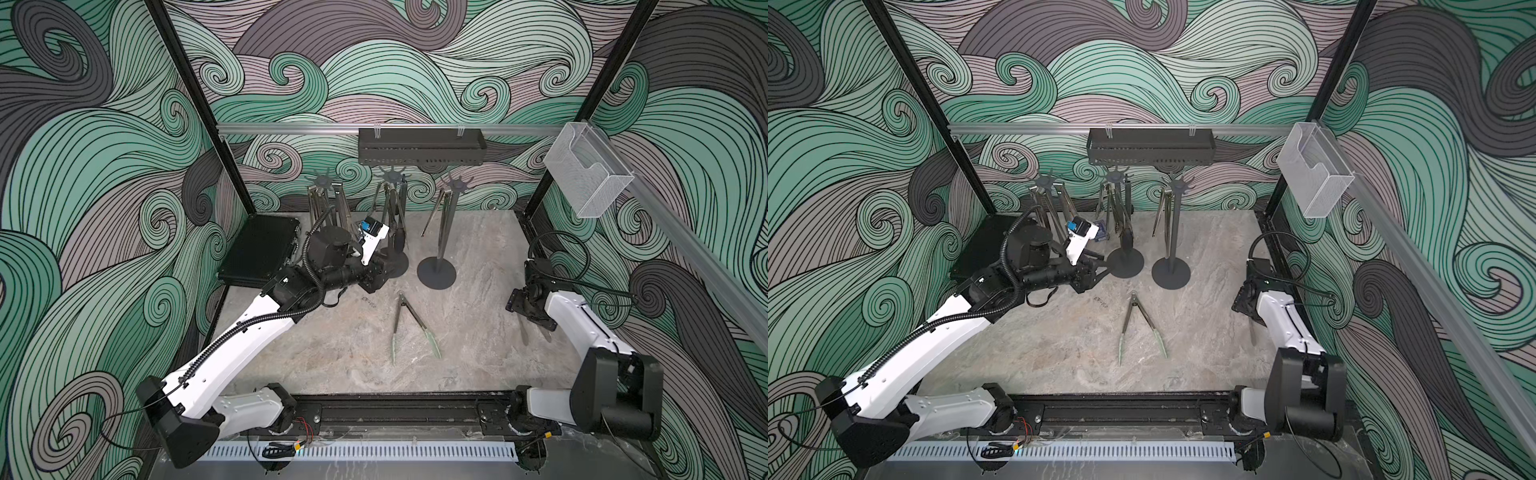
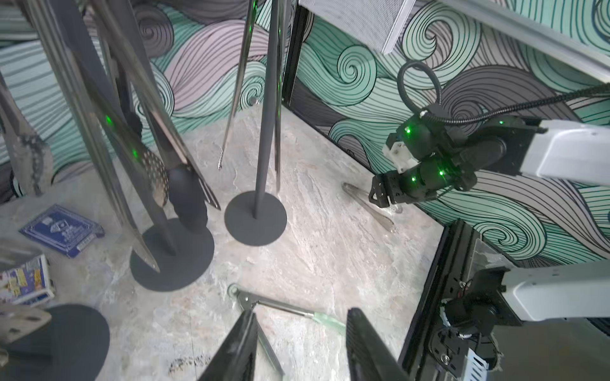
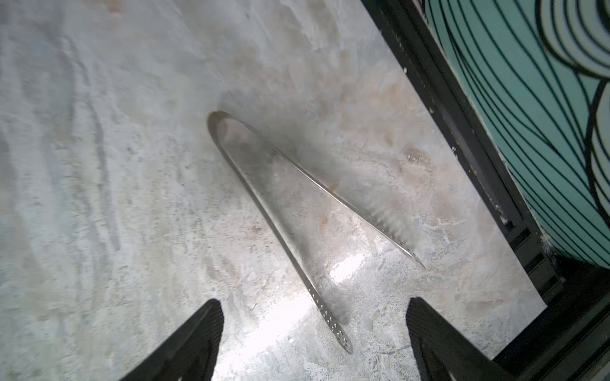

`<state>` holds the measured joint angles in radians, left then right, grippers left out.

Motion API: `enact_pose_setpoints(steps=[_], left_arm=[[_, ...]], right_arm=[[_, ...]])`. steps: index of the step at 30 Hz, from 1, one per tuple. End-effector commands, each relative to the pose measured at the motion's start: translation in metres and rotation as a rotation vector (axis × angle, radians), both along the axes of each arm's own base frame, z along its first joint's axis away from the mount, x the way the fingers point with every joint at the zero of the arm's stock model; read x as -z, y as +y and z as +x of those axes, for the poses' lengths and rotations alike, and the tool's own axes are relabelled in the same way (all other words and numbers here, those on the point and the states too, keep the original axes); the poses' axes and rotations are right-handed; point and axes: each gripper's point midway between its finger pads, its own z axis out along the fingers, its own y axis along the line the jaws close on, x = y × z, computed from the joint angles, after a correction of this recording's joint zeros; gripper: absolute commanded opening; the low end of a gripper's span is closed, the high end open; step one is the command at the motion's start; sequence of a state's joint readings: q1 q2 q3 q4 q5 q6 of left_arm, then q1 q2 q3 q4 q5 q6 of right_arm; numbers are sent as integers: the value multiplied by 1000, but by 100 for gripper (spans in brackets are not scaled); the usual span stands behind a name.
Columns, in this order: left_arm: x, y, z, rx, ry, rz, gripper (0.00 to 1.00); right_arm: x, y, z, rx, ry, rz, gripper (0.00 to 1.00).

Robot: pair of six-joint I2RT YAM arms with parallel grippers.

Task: Hang food tongs on kitchen utensil racks
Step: Hang the food tongs on the rack, then pick up the food tongs from the center of the board.

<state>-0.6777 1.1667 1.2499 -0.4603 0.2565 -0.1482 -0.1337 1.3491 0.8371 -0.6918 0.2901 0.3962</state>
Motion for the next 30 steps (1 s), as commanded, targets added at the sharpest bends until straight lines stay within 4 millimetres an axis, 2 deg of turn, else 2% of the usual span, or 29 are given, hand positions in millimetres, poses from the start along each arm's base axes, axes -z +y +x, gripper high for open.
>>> enact_pose_setpoints(steps=[1, 7, 15, 19, 30], left_arm=[[5, 8, -13, -11, 42, -11, 45], [11, 12, -16, -20, 47, -4, 45], [17, 10, -12, -21, 48, 18, 45], [19, 11, -10, -25, 48, 27, 45], [20, 13, -9, -35, 41, 37, 45]], right_arm=[[8, -4, 1, 18, 30, -4, 87], [36, 4, 6, -18, 115, 52, 82], [55, 6, 13, -45, 163, 75, 80], [65, 10, 18, -63, 181, 106, 75], [72, 28, 14, -98, 199, 205, 46]])
